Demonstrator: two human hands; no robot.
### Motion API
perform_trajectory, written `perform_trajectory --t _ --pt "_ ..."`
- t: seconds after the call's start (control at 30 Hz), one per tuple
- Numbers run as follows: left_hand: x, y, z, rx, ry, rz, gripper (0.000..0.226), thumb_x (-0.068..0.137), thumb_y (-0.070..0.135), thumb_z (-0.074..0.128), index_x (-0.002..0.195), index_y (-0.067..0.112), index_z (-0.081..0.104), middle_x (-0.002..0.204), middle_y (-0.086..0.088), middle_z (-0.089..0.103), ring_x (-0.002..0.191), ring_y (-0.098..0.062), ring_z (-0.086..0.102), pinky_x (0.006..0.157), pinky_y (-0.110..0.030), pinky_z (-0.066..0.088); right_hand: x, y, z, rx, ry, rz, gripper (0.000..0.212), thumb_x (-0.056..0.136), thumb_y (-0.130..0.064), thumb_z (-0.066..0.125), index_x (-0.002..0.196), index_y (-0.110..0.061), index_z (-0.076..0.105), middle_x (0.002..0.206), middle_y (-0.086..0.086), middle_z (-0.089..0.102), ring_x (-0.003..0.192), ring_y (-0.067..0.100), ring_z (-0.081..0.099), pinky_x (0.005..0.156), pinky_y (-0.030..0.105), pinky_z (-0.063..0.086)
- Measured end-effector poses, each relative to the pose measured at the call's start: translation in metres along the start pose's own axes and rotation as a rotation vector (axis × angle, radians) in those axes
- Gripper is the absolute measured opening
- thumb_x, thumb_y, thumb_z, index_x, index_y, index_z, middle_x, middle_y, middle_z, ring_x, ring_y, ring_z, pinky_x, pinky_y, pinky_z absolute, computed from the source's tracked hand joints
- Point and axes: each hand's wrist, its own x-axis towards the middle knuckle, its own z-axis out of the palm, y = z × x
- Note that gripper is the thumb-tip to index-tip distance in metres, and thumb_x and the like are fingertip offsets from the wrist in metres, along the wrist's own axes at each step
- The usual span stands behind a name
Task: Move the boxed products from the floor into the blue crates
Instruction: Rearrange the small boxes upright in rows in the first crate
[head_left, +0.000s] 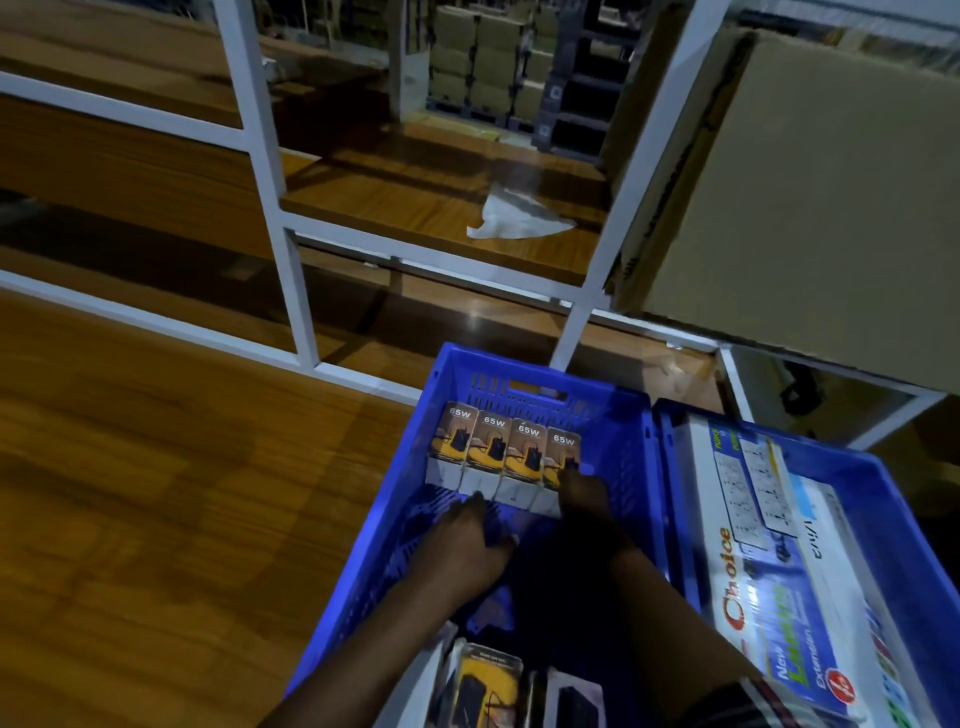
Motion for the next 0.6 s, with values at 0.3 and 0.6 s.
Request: perform_trajectory --t 0.3,0.6 --pt "0.003 0.001 -0.002 0.033 0.007 0.021 0.084 0.096 0.047 0.062 0.162 0.011 0.025 0.163 -0.012 0.036 0.15 -0.028 0.035 0.117 -0.035 0.037 -0.006 0.002 -0.002 0.486 0.125 0.156 0.04 0.105 -0.028 0.023 0.116 -0.011 0.058 0.121 0.011 0.067 0.115 0.029 0.064 0.084 0.033 0.054" --pt "0.009 -0.006 0.002 0.042 -0.013 0.017 0.064 0.09 0.05 0.062 0.141 0.012 0.053 0.136 -0.013 0.063 0.127 -0.033 0.058 0.099 -0.04 0.052 -0.106 0.006 -0.042 1.081 0.091 0.093 0.028 0.095 -0.034 0.066 0.092 -0.008 0.078 0.09 0.014 0.076 0.083 0.022 0.069 0.078 0.038 0.056"
